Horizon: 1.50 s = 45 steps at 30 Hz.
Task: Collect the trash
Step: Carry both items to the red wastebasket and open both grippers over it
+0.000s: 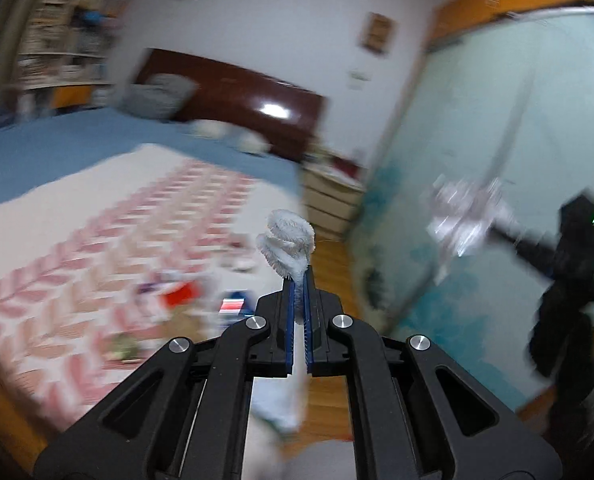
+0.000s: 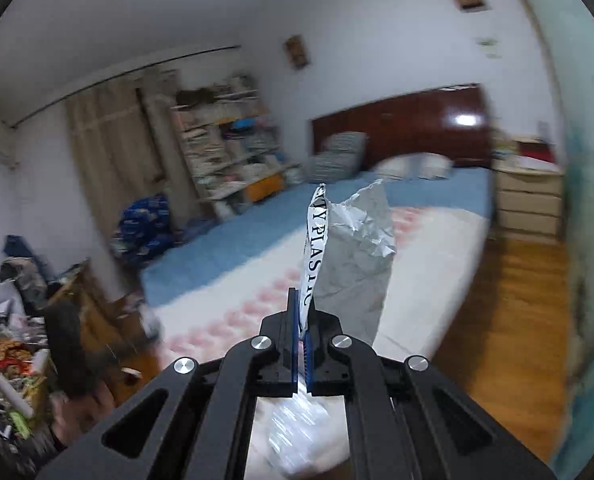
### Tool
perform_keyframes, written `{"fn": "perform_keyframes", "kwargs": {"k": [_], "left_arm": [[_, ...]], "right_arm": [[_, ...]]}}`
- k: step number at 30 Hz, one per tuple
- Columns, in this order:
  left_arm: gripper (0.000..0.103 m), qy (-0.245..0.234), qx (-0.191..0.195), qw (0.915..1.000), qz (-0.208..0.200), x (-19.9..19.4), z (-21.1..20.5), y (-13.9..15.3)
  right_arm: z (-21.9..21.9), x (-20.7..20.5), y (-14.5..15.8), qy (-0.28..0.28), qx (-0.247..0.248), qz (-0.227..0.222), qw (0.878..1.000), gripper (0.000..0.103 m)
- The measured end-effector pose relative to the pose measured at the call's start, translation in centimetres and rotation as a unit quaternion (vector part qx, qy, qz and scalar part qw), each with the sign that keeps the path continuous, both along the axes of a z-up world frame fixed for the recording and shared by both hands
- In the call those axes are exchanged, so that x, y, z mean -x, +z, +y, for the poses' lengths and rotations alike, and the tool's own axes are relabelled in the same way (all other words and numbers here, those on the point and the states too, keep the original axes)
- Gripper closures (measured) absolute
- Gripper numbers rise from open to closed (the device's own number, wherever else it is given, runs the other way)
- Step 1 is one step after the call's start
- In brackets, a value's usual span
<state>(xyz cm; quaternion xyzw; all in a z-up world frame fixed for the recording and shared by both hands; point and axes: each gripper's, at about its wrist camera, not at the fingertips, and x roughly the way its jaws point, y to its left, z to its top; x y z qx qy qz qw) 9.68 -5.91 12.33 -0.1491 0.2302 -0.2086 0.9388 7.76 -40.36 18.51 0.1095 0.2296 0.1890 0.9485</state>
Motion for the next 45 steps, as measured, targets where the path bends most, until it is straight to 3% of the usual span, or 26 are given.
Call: {"fn": "perform_keyframes", "kwargs": {"k": [2,5,7,9,13,15,19,21,23,26,27,28,30,31,35,38,41,44,45], "left_arm": [[0.1,-0.063,-0.004,0.998,0.007,-0.2,-5.3,-0.2],[0.1,-0.146,-0.018,0.9874,0.058,-0.6,-12.2,-3.1],[0.1,-0.224,-0.018,0.9654,0.132,-0.6,-18.1,-7.3],[0.1,-0.272,-0.029,0.943,0.19,-0.1,-22.5,-11.3],[0.1,-0.312,-0.09,0.8974,0.299,0.7,-29.7,-19.4],[0.1,-0.312,-0.136,0.8727,0.35,0.9,-32.4,-23.3],[0.1,-0.322,-0.202,0.8213,0.426,1.4,-36.0,-29.2],[0.1,-0.324,-0.24,0.8011,0.443,2.3,-37.1,-31.0],[0.099,-0.322,-0.27,0.7892,0.447,2.8,-37.3,-32.0],[0.089,-0.31,-0.285,0.7868,0.452,3.0,-37.0,-32.5],[0.079,-0.306,-0.282,0.7869,0.456,3.1,-36.7,-32.6],[0.061,-0.306,-0.277,0.787,0.459,2.9,-36.7,-32.4],[0.044,-0.31,-0.264,0.7905,0.457,2.6,-37.4,-32.4],[0.042,-0.311,-0.267,0.7924,0.452,2.7,-37.5,-32.3],[0.042,-0.313,-0.268,0.7972,0.441,2.8,-37.6,-31.5],[0.042,-0.307,-0.235,0.8209,0.421,2.6,-36.6,-29.2],[0.042,-0.299,-0.187,0.8575,0.374,2.5,-34.3,-24.6],[0.042,-0.272,-0.156,0.9025,0.296,2.8,-29.6,-18.5],[0.042,-0.261,-0.152,0.9124,0.276,2.9,-28.2,-17.1]], "right_arm": [[-3.2,2.8,-3.4,-0.031,0.008,0.033,0.999,0.099],[-8.0,6.5,-12.0,-0.079,-0.009,0.122,0.989,0.099],[-10.1,9.0,-18.8,-0.103,-0.031,0.189,0.976,0.099],[-11.7,11.6,-25.3,-0.127,-0.059,0.247,0.959,0.099],[-13.4,14.9,-34.7,-0.15,-0.11,0.325,0.927,0.099],[-13.4,15.8,-38.0,-0.159,-0.137,0.349,0.913,0.099],[-14.2,16.5,-41.3,-0.181,-0.181,0.367,0.894,0.098],[-14.1,16.8,-42.1,-0.187,-0.188,0.369,0.891,0.096],[-14.4,16.7,-42.7,-0.189,-0.195,0.374,0.886,0.096],[-15.3,17.0,-43.1,-0.205,-0.194,0.376,0.883,0.095],[-15.6,17.3,-43.1,-0.208,-0.2,0.373,0.882,0.093],[-15.9,16.9,-43.0,-0.212,-0.201,0.373,0.881,0.089],[-16.8,17.3,-43.0,-0.216,-0.207,0.367,0.881,0.04],[-16.8,17.4,-43.0,-0.216,-0.209,0.365,0.881,0.034],[-16.9,17.6,-42.8,-0.222,-0.201,0.366,0.881,0.033],[-16.9,17.9,-41.7,-0.225,-0.199,0.356,0.885,0.033],[-16.5,17.6,-39.8,-0.222,-0.184,0.342,0.894,0.033],[-15.0,16.4,-36.3,-0.209,-0.142,0.317,0.914,0.032],[-14.1,15.7,-34.7,-0.2,-0.129,0.302,0.923,0.031]]}}
